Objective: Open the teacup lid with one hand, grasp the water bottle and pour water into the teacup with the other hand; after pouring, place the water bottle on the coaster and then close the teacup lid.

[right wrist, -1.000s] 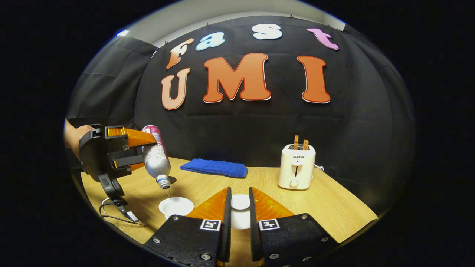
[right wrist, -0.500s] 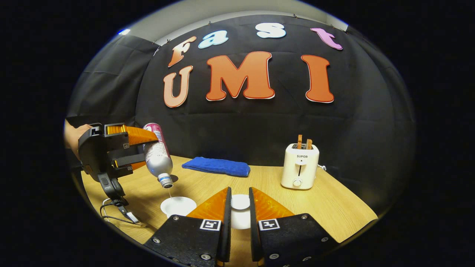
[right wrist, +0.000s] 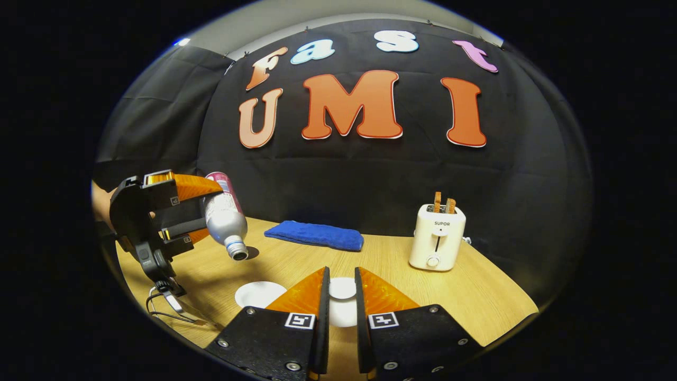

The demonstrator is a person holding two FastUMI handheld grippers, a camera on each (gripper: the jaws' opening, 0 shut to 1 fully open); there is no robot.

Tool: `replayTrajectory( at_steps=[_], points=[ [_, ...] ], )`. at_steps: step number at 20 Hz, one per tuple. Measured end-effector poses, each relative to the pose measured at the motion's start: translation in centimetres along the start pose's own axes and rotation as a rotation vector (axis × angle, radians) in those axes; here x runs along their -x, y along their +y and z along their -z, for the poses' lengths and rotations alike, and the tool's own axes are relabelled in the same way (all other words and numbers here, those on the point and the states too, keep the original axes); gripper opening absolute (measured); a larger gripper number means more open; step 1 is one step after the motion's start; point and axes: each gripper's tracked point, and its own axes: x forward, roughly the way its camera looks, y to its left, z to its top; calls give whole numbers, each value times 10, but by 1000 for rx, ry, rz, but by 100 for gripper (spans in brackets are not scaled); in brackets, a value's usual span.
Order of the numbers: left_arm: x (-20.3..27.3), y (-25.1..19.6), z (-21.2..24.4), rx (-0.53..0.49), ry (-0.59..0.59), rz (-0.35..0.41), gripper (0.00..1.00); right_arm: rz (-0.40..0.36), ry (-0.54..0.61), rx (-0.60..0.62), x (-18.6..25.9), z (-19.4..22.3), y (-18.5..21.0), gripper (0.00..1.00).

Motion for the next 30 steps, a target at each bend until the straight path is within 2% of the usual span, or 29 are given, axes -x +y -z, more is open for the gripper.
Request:
replayTrajectory(
  at_steps=[8, 9, 10, 14, 15, 16, 18, 19, 21, 22, 23, 25, 26, 27, 30],
  points=[
    [6, 47, 36, 307, 43, -214, 83, -6, 17, 35, -8, -3, 13, 23],
    [5, 53, 40, 342, 47, -250, 87, -9, 18, 37, -9, -4, 15, 22],
    [8, 59, 47, 383, 52, -281, 83, -13, 18, 39, -11, -4, 17, 23],
    [17, 75, 72, 592, 92, -407, 82, -21, 21, 52, -14, -7, 26, 22],
    [13, 78, 78, 646, 103, -439, 79, -22, 21, 54, -15, -7, 29, 22],
    [10, 80, 82, 702, 109, -465, 82, -25, 23, 57, -16, -8, 31, 22],
    [4, 81, 95, 825, 125, -512, 79, -28, 27, 68, -18, -8, 35, 22],
    [0, 81, 102, 886, 133, -532, 82, -31, 28, 74, -19, -9, 37, 22],
    [2, 74, 106, 1013, 158, -537, 78, -34, 32, 82, -19, -9, 39, 22],
    [0, 69, 107, 1079, 168, -525, 82, -36, 31, 85, -20, -11, 41, 23],
    [-3, 62, 109, 1132, 183, -507, 82, -40, 32, 85, -21, -11, 43, 23],
    [-10, 45, 110, 1233, 206, -455, 82, -51, 34, 79, -23, -12, 47, 23],
    [-12, 35, 109, 1287, 223, -428, 78, -56, 34, 74, -23, -12, 49, 23],
    [-15, 23, 108, 1339, 245, -403, 82, -58, 34, 71, -25, -14, 51, 23],
    [-23, -10, 110, 1494, 315, -316, 82, -63, 38, 73, -27, -16, 54, 23]
  ],
)
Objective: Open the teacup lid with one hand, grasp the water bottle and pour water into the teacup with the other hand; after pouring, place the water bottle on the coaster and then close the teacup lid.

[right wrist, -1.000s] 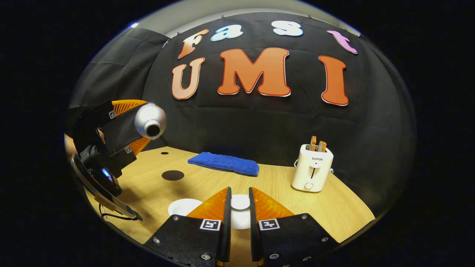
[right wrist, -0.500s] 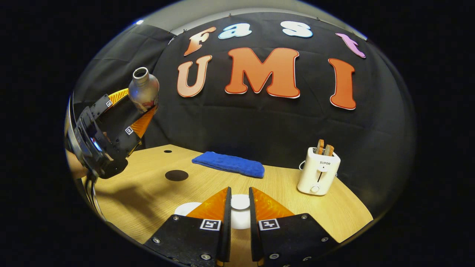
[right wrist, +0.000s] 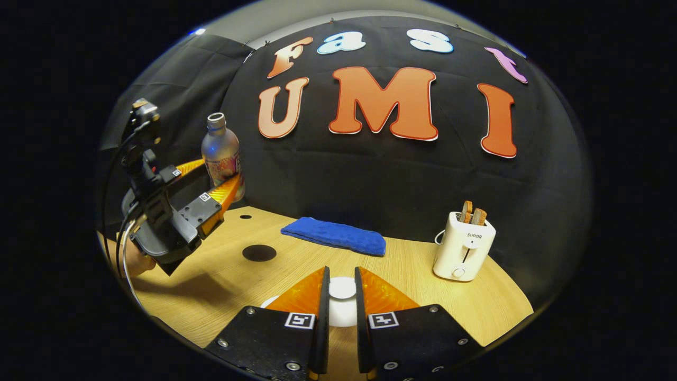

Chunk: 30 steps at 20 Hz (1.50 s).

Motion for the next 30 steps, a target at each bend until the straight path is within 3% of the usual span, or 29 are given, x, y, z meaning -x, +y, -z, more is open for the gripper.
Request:
replayTrajectory(
  at_steps=[3, 4, 5, 8, 9, 10, 11, 15, 16, 18, 24, 30],
  points=[
    [-12, -5, 36, 112, 123, 44, 82, -9, -3, -5, 0, -4, 4, 23],
    [-15, -5, 45, 147, 156, 47, 78, -11, -3, -6, 1, -5, 5, 23],
    [-18, -7, 53, 186, 186, 60, 82, -14, -5, -5, 1, -6, 6, 23],
    [-21, -14, 85, 269, 253, 85, 78, -19, -5, -8, 0, -6, 12, 23],
    [-24, -12, 92, 293, 274, 84, 82, -21, -1, -6, 1, -6, 14, 23],
    [-25, -13, 98, 318, 293, 92, 78, -20, -1, -5, 1, -5, 14, 23],
    [-27, -13, 104, 339, 318, 95, 83, -22, 3, -7, 1, -4, 16, 23],
    [-38, -24, 129, 427, 401, 115, 83, -26, 12, -6, 1, 0, 20, 23],
    [-41, -28, 136, 445, 421, 126, 87, -28, 15, -7, 2, 1, 21, 23],
    [-43, -32, 149, 463, 465, 134, 80, -30, 19, -20, 2, 3, 22, 23],
    [-39, -44, 178, 435, 550, 148, 80, -42, 49, -49, -2, 17, 23, 23],
    [-41, -49, 173, 421, 565, 152, 84, -92, 68, -66, -9, 22, 39, 23]
  ],
)
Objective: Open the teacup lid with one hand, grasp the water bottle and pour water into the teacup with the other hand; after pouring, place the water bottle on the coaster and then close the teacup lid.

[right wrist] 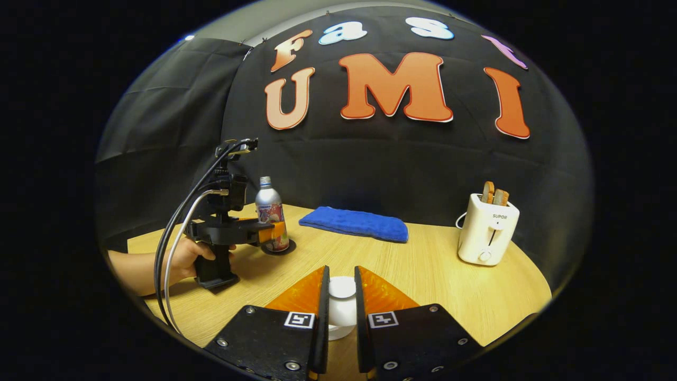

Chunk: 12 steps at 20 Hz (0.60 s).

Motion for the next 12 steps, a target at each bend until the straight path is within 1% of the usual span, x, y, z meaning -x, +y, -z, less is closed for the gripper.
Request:
replayTrajectory(
  at_steps=[1, 3, 4, 5, 6, 7, 8, 12],
  points=[
    [1, -1, 1, -4, 8, 5, 88, -4, 5, -3, -1, 2, 2, 23],
    [3, -1, 2, -14, 19, 10, 88, -12, 18, -3, -5, 6, 6, 23],
    [4, -4, 2, -15, 20, 17, 90, -16, 24, -2, -7, 9, 7, 23],
    [5, -6, 0, -18, 20, 23, 89, -21, 28, -2, -9, 9, 8, 23],
    [7, -5, 1, -28, 19, 22, 94, -25, 34, -1, -10, 12, 10, 23],
    [9, -5, 0, -42, 14, 23, 94, -27, 35, 1, -12, 13, 11, 23],
    [11, -5, 0, -55, 11, 26, 97, -30, 41, 3, -14, 16, 13, 23],
    [21, -5, 7, -72, 31, 34, 98, -35, 60, 4, -19, 24, 18, 23]
  ],
)
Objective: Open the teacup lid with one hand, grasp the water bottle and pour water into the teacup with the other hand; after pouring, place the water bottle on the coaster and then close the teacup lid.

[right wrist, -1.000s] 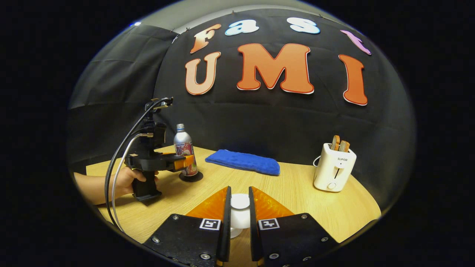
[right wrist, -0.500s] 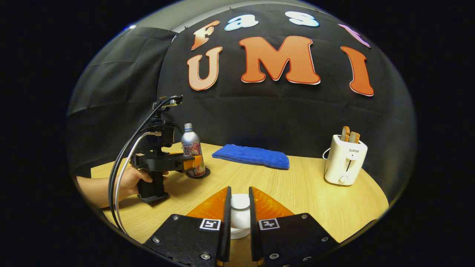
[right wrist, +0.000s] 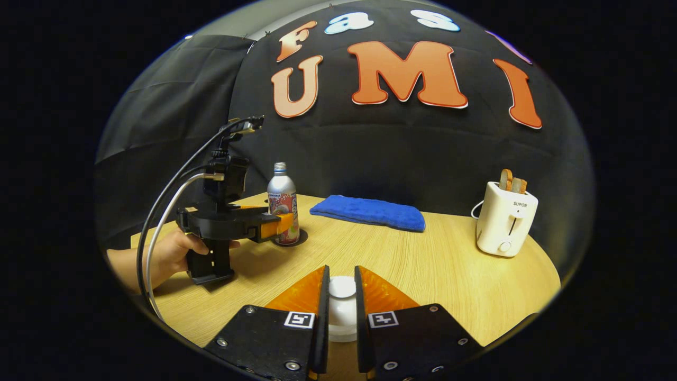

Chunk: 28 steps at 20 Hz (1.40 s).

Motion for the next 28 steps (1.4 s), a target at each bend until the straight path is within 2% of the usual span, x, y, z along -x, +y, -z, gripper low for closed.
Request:
replayTrajectory(
  at_steps=[10, 14, 17, 19, 20, 23, 26, 28],
  points=[
    [49, -10, -14, -12, -63, 25, 98, -10, 43, -1, -9, 23, 7, 23],
    [62, -11, -28, -20, -113, 13, 97, -9, 32, 2, -9, 23, 6, 23],
    [73, -12, -39, -25, -149, 6, 97, 3, 8, 21, -8, 17, 4, 29],
    [81, -12, -47, -26, -171, 1, 97, 19, -33, 31, -6, 5, 0, 29],
    [84, -11, -50, -27, -183, -2, 98, 22, -52, 31, -7, 0, -1, 35],
    [95, -8, -66, -35, -226, -15, 94, 41, -106, 27, -3, -19, -6, 42],
    [108, -9, -77, -39, -263, -21, 100, 78, -166, 34, 3, -40, -16, 52],
    [118, -9, -85, -37, -287, -21, 97, 102, -203, 39, 8, -54, -22, 61]
  ],
)
